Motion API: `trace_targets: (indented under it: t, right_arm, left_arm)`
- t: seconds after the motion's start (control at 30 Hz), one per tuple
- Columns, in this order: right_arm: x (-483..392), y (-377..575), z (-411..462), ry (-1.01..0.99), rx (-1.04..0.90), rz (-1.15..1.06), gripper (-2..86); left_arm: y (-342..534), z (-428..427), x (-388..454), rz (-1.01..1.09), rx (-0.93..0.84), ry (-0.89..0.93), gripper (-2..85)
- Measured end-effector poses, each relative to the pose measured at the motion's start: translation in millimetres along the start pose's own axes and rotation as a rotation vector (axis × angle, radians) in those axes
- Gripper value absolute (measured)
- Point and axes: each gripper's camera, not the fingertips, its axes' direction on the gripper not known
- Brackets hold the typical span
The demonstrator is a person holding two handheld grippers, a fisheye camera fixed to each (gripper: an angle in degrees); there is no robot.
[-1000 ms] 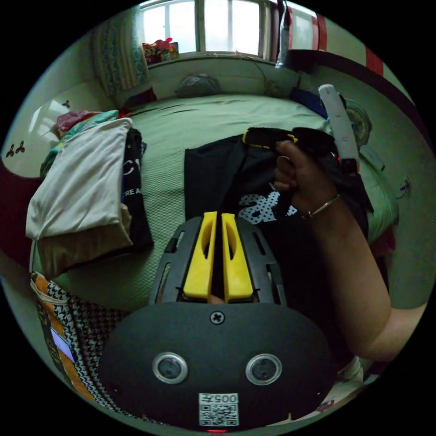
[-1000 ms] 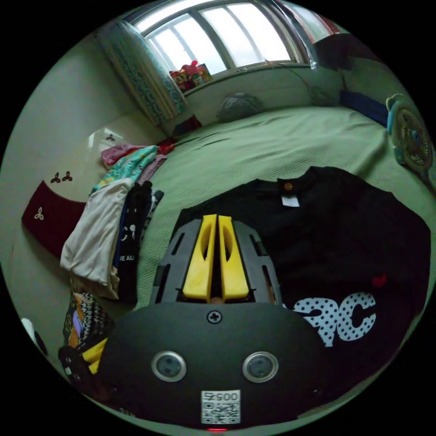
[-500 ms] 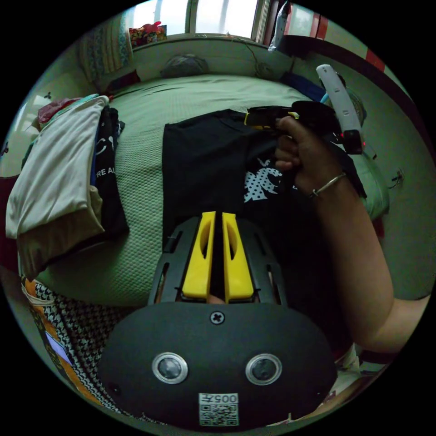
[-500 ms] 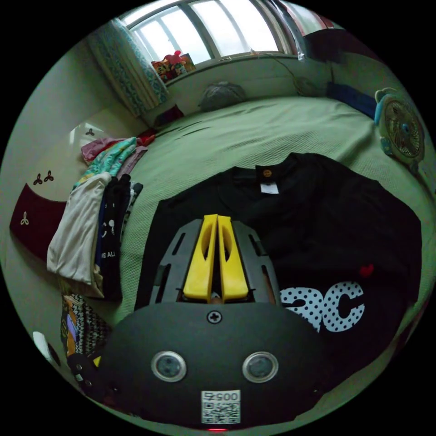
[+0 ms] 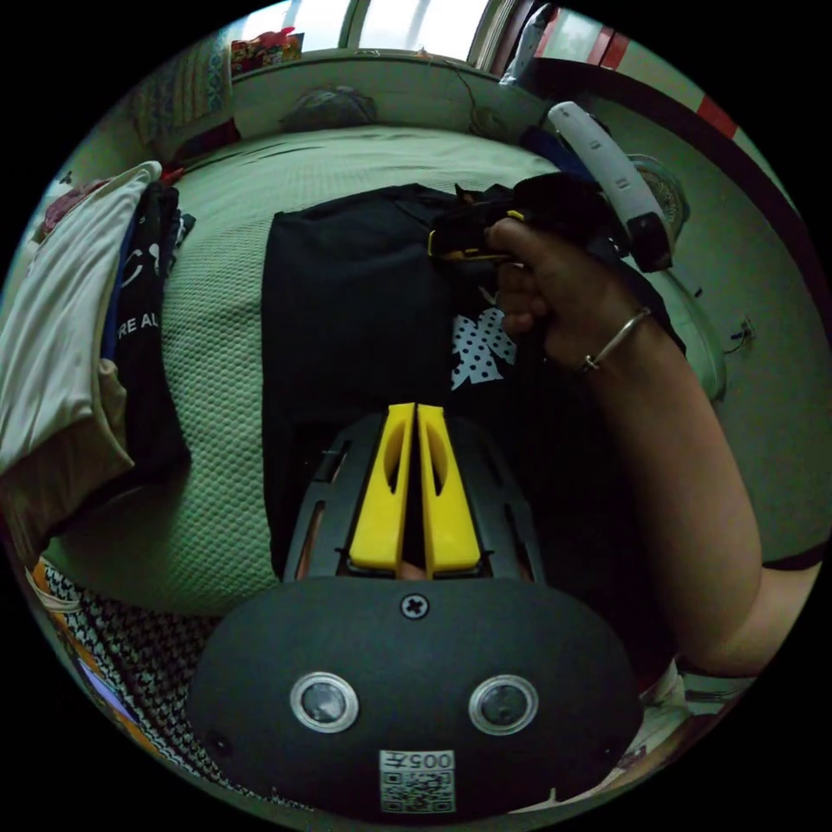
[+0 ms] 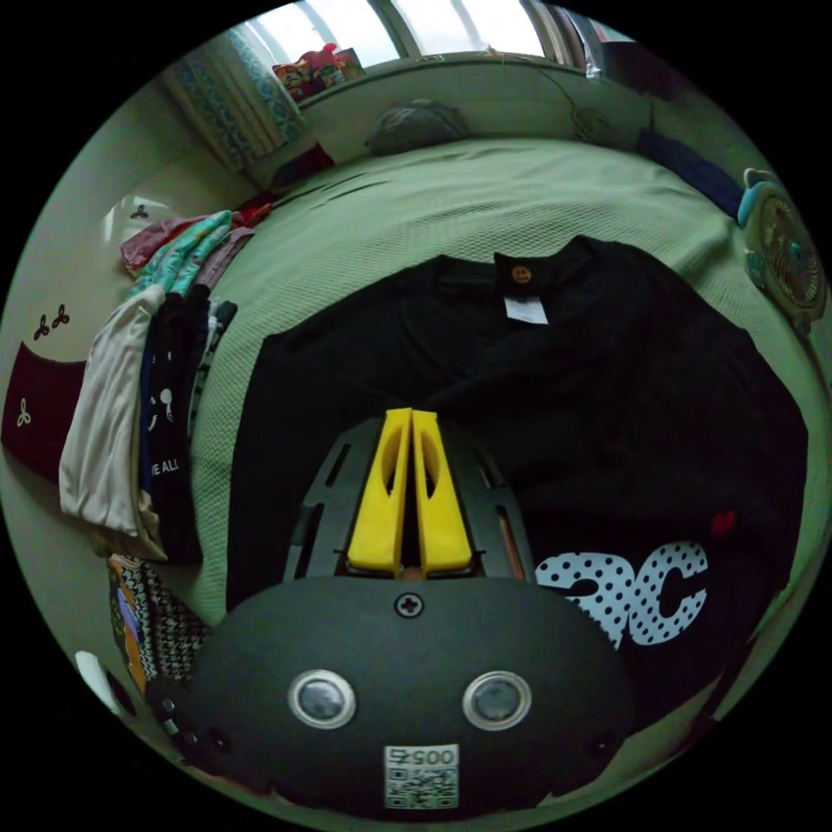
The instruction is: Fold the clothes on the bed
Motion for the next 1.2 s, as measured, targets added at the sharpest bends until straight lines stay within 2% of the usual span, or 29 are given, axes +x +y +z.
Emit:
trace_targets:
  t: [0.3, 0.47, 0.7, 0.87, 0.97, 1.2]
  right_arm:
    - [42.8, 18.6, -26.9, -0.033, 0.006, 0.018, -1.4]
    - [90.5, 57.3, -97.5, 0.024, 0.088, -0.016, -1.5]
    - [199.2, 109.5, -167.9, 0.152, 0.101, 0.047, -1.3]
    - [305.0, 142.9, -216.0, 0.217, 0.099, 0.199, -1.3]
    - [354.9, 151.8, -241.5, 0.142, 0.110, 0.265, -0.7]
    - [423.9, 133.4, -268.3, 0.243, 0.120, 0.270, 3.0]
  left_arm:
    - [-39.9, 23.6, 64.6, 0.095, -0.092, -0.046, 1.1]
    - [-52.8, 11.1, 111.4, 0.146, -0.080, -0.022, 6.6]
    - [-70.4, 5.5, 227.0, 0.292, 0.003, 0.058, 8.0]
    - [-85.6, 18.6, 320.1, 0.414, 0.002, 0.130, 8.6]
    - [-96.0, 33.4, 377.4, 0.498, -0.048, 0.202, 10.4]
    - [-118.3, 65.7, 486.9, 0.608, -0.001, 0.288, 11.1]
